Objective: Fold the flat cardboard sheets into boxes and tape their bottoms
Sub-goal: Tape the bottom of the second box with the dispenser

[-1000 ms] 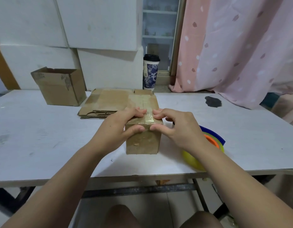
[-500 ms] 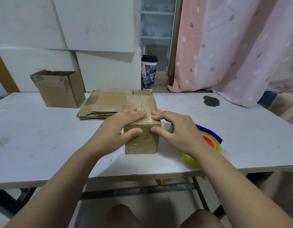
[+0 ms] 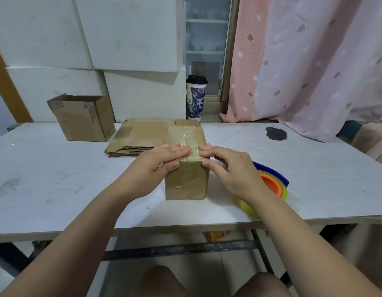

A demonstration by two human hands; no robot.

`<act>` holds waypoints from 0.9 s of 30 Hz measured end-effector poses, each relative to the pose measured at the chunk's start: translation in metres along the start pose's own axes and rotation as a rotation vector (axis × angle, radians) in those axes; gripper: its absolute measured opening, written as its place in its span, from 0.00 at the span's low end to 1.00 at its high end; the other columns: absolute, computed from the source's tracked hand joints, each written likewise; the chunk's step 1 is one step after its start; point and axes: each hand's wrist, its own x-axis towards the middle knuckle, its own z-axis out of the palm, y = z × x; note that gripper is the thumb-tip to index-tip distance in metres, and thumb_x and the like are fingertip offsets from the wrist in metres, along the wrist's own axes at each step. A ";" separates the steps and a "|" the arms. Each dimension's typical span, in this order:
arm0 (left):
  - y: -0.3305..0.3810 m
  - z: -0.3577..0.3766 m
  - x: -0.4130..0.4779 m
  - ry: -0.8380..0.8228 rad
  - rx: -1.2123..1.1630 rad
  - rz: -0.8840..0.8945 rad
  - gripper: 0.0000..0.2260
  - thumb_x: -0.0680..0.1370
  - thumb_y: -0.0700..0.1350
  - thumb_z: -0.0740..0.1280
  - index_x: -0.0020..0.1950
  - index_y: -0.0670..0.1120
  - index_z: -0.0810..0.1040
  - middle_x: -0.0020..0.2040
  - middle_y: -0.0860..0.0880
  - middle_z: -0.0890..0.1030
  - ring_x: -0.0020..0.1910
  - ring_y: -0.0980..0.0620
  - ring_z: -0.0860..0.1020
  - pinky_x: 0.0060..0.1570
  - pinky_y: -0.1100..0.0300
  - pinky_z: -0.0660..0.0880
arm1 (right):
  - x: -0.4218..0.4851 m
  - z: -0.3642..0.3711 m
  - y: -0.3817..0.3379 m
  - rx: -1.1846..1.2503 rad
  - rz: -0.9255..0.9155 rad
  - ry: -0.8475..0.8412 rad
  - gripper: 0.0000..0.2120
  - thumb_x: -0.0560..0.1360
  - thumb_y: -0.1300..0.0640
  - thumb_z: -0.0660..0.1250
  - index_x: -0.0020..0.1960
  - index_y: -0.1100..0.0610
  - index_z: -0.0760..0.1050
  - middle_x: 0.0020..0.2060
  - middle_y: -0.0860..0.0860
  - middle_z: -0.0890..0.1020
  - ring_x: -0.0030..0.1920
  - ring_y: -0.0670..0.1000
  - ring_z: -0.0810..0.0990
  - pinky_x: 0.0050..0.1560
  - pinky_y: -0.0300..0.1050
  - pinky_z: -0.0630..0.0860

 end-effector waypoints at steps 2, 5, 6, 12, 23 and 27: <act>0.002 0.002 -0.001 0.013 0.040 0.005 0.19 0.80 0.41 0.61 0.68 0.58 0.65 0.66 0.66 0.67 0.70 0.66 0.60 0.68 0.72 0.54 | -0.002 0.004 -0.003 0.028 0.028 0.030 0.10 0.76 0.59 0.69 0.57 0.56 0.81 0.59 0.46 0.81 0.63 0.39 0.73 0.67 0.38 0.68; 0.005 0.007 -0.006 0.040 0.002 -0.039 0.17 0.80 0.47 0.60 0.67 0.61 0.66 0.71 0.63 0.61 0.72 0.65 0.55 0.68 0.70 0.54 | -0.005 0.008 -0.009 0.129 0.115 0.055 0.11 0.76 0.58 0.69 0.57 0.55 0.81 0.60 0.45 0.80 0.63 0.41 0.75 0.67 0.44 0.70; 0.008 0.010 -0.009 0.071 -0.058 -0.089 0.16 0.79 0.51 0.59 0.65 0.64 0.68 0.73 0.62 0.58 0.72 0.65 0.54 0.65 0.73 0.55 | -0.007 0.008 -0.011 0.178 0.157 0.065 0.11 0.75 0.57 0.70 0.58 0.53 0.81 0.61 0.45 0.79 0.63 0.42 0.75 0.66 0.45 0.71; 0.033 0.038 -0.036 0.477 -0.258 -0.207 0.14 0.76 0.61 0.53 0.60 0.70 0.68 0.71 0.64 0.62 0.62 0.80 0.58 0.51 0.85 0.58 | -0.023 0.027 -0.028 0.440 0.362 0.025 0.26 0.78 0.45 0.63 0.74 0.45 0.63 0.68 0.42 0.71 0.66 0.42 0.71 0.65 0.43 0.70; 0.016 -0.021 -0.053 0.450 0.389 -0.071 0.24 0.72 0.64 0.58 0.66 0.58 0.71 0.72 0.55 0.64 0.73 0.46 0.57 0.66 0.46 0.51 | -0.009 0.011 -0.031 0.472 0.379 -0.164 0.18 0.83 0.59 0.52 0.63 0.43 0.75 0.60 0.43 0.78 0.60 0.46 0.76 0.59 0.44 0.75; 0.013 -0.026 -0.056 0.345 0.381 -0.123 0.31 0.70 0.71 0.57 0.63 0.52 0.77 0.64 0.54 0.74 0.64 0.48 0.69 0.60 0.55 0.63 | 0.004 0.005 -0.032 0.310 0.289 -0.139 0.14 0.82 0.57 0.58 0.59 0.44 0.77 0.54 0.40 0.80 0.56 0.44 0.78 0.56 0.40 0.75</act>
